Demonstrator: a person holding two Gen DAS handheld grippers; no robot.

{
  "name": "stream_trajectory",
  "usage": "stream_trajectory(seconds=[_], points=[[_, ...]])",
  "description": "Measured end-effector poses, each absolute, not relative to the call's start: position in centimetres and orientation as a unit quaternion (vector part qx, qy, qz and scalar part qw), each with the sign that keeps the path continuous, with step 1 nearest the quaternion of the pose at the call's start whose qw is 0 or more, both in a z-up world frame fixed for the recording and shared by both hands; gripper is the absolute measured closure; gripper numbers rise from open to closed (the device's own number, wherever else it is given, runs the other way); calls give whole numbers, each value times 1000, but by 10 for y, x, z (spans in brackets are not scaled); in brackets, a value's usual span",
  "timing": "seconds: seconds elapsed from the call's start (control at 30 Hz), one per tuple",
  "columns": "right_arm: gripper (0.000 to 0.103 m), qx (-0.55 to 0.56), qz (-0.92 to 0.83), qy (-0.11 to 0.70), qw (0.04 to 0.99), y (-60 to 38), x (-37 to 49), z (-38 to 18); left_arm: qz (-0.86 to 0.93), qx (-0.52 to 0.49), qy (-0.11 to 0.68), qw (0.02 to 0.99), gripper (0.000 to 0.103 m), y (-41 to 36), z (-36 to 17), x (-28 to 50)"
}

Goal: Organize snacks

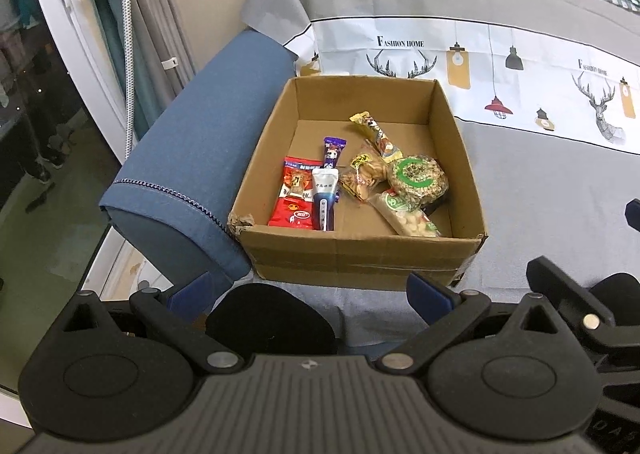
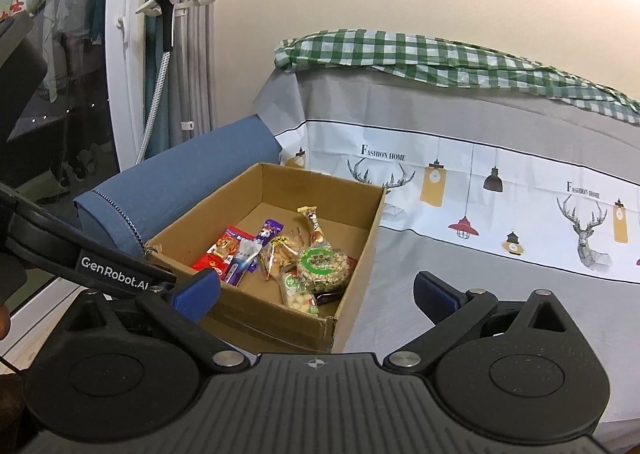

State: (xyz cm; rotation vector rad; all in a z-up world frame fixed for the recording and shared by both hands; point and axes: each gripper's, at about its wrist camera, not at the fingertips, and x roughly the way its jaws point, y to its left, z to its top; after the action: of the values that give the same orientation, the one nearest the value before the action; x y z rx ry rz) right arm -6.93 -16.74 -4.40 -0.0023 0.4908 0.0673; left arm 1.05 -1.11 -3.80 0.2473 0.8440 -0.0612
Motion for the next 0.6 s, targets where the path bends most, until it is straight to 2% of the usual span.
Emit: stream_trajectory(seconds=[0.6], points=[[1,3,34,244,969,-166,-71,-44,-28,124,409,904,0,-12,-38,9]])
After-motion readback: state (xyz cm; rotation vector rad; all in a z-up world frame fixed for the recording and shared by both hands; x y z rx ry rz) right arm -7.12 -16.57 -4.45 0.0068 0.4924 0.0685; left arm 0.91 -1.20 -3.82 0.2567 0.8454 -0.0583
